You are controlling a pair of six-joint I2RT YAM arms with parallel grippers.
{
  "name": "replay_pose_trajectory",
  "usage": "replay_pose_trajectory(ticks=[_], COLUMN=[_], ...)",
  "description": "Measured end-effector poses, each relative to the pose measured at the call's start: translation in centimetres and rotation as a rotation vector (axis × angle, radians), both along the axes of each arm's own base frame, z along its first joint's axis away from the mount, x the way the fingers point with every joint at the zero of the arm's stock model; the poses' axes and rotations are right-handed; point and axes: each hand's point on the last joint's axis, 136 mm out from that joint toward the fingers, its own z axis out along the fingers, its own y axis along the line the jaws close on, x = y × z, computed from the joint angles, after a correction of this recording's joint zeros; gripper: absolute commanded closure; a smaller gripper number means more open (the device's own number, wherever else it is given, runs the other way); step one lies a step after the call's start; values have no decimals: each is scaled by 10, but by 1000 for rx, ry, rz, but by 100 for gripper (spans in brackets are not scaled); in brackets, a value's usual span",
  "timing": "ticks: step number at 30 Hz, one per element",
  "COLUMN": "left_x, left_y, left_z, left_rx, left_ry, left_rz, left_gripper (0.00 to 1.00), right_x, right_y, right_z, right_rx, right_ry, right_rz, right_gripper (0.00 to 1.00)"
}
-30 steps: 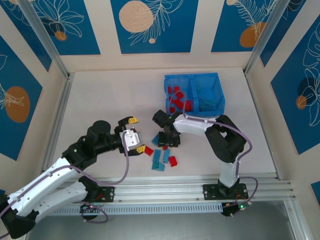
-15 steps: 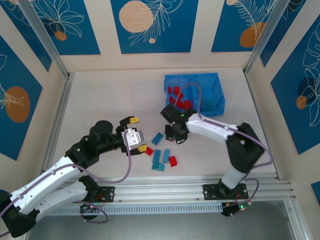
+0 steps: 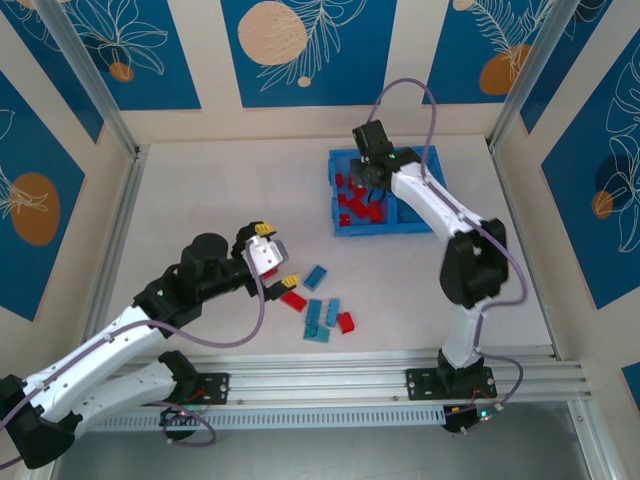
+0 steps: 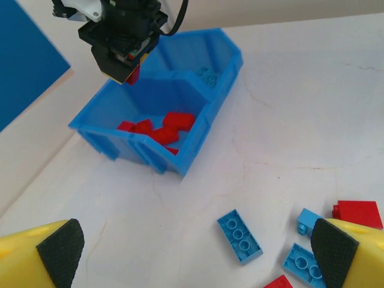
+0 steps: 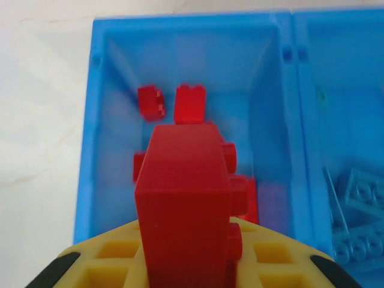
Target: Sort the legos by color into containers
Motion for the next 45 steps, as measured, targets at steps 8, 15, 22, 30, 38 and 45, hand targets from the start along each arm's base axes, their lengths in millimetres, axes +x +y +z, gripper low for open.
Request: replay_pose_trajectory(ticks=[8, 15, 22, 30, 38, 45], left_x=[19, 44, 65, 66, 65, 60], left_y=[4, -3, -26, -49, -69, -77], left_z=[1, -21, -62, -125, -184, -225], left_rx=[-75, -110, -48, 82, 198, 267], left_ry=[164, 396, 592, 760, 893, 975], left_rz=[177, 365, 459, 442, 402, 397], left_gripper=[0, 15, 18, 18, 22, 34], right_x=[63, 46, -31, -184, -274, -277], right_y=[1, -1, -9, -14, -16, -19], right_z=[-31, 4, 84, 156, 124, 101], right_rx=[-55, -38, 78, 343, 507, 504], right_ry=[52, 60, 24, -72, 18, 118], right_rz=[-3, 16, 90, 273, 360, 313], right_gripper=[64, 57, 48, 15, 2, 2])
